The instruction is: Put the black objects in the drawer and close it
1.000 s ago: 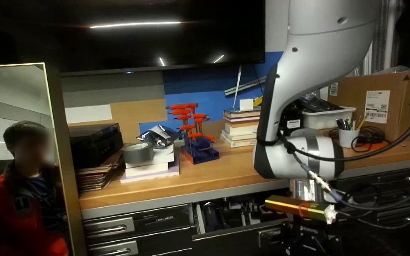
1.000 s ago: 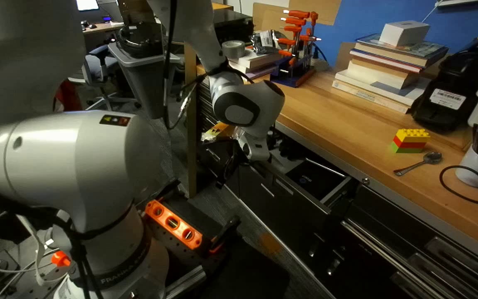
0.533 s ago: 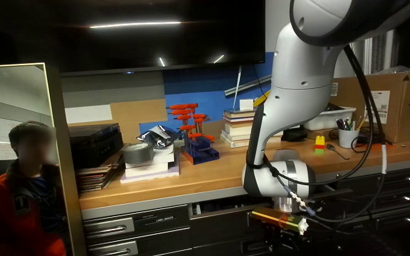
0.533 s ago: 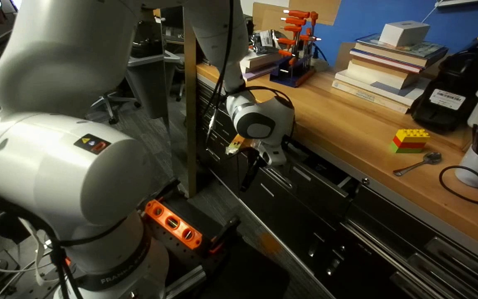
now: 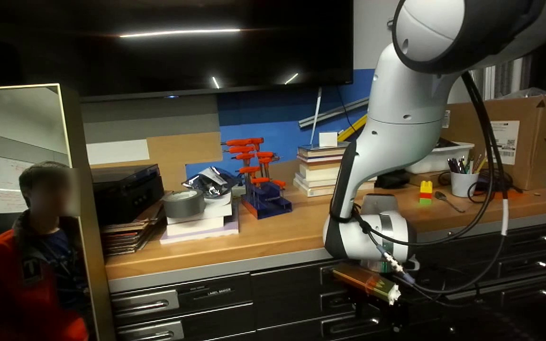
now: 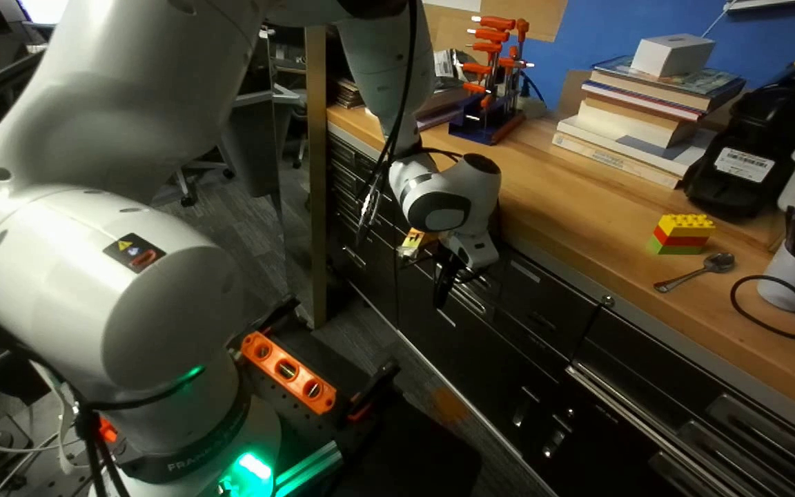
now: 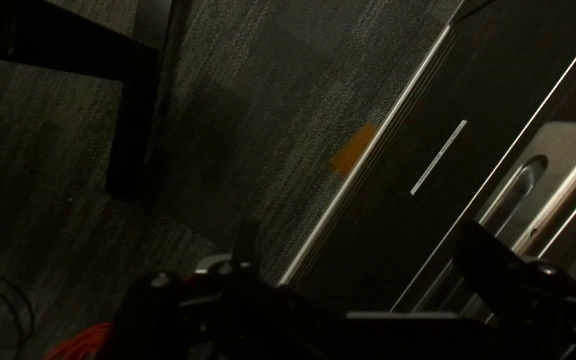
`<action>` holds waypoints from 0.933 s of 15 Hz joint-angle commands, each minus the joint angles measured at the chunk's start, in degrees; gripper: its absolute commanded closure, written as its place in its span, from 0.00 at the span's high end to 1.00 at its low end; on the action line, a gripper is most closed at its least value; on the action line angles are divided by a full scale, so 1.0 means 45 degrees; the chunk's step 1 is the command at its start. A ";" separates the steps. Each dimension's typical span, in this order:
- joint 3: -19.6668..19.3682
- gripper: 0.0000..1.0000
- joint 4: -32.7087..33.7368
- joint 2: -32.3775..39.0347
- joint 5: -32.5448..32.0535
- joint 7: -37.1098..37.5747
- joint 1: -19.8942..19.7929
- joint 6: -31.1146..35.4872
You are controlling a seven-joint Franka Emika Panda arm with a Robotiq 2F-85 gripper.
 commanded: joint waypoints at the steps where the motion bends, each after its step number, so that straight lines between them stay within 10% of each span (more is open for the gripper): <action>1: -0.1888 1.00 -0.1666 -0.1383 -0.2479 0.2892 0.1354 -0.1367; 6: -0.3177 1.00 -0.3840 -0.4090 -0.6804 0.5077 0.1758 -0.3878; 14: -0.5023 1.00 -0.5942 -0.9657 -1.1554 0.3161 0.3818 -0.5743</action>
